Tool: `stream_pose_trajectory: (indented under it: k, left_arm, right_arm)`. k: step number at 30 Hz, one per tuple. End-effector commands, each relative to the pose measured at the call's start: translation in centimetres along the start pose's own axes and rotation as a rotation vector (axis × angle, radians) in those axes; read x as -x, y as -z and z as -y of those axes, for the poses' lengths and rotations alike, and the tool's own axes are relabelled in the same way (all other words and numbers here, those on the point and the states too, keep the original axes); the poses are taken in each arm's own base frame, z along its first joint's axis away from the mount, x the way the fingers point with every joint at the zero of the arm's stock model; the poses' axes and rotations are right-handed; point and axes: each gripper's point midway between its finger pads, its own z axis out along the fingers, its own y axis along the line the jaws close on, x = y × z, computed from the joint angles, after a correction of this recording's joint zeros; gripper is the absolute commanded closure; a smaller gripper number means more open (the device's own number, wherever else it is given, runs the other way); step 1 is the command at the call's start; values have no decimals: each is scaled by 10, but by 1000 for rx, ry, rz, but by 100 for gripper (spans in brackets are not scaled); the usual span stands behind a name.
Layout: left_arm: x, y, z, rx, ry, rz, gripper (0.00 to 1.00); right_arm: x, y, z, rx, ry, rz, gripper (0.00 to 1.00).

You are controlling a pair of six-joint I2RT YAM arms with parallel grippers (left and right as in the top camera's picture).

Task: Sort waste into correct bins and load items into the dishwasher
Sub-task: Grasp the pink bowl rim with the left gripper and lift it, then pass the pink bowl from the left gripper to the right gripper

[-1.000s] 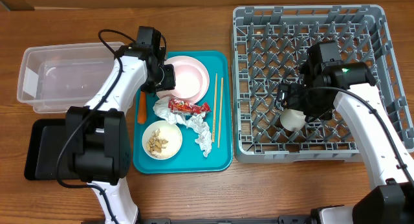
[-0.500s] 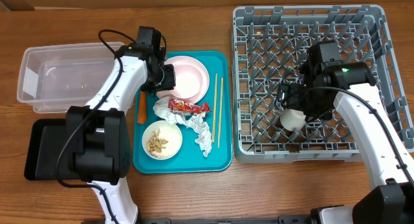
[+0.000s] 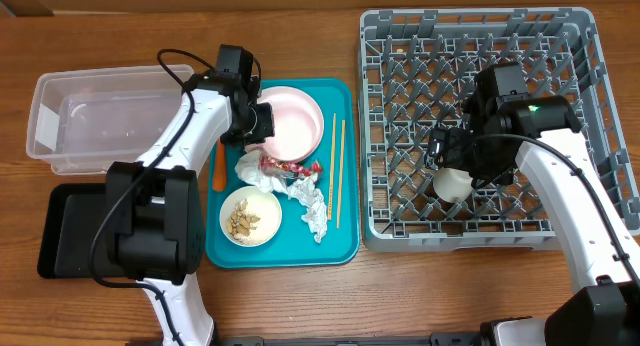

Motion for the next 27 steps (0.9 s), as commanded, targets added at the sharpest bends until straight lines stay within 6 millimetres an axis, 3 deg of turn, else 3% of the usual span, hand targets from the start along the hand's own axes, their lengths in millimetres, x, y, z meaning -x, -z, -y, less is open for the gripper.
stream_pose_trajectory:
  k: [1,8,16,18,23,27]
  left_arm:
    - [-4,-8,-3,15,-6,-17,96]
    - [12,7,2,5,-8,34,96]
    - [48,68,20,-32,-33,167,96]
    - [55,89,26,-43,-38,198,96]
    - [45,112,38,-59,-58,191,96]
    - [24,112,51,-60,-89,133,96]
  right_arm:
    - [3,2,-3,16,9,22,0]
    - [19,5,-9,36,19,86,0]
    - [47,30,-22,74,38,196,0]
    - [51,39,-34,134,49,210,0]
    - [49,53,-74,349,144,201,5]
    - [45,60,-91,456,166,184,14]
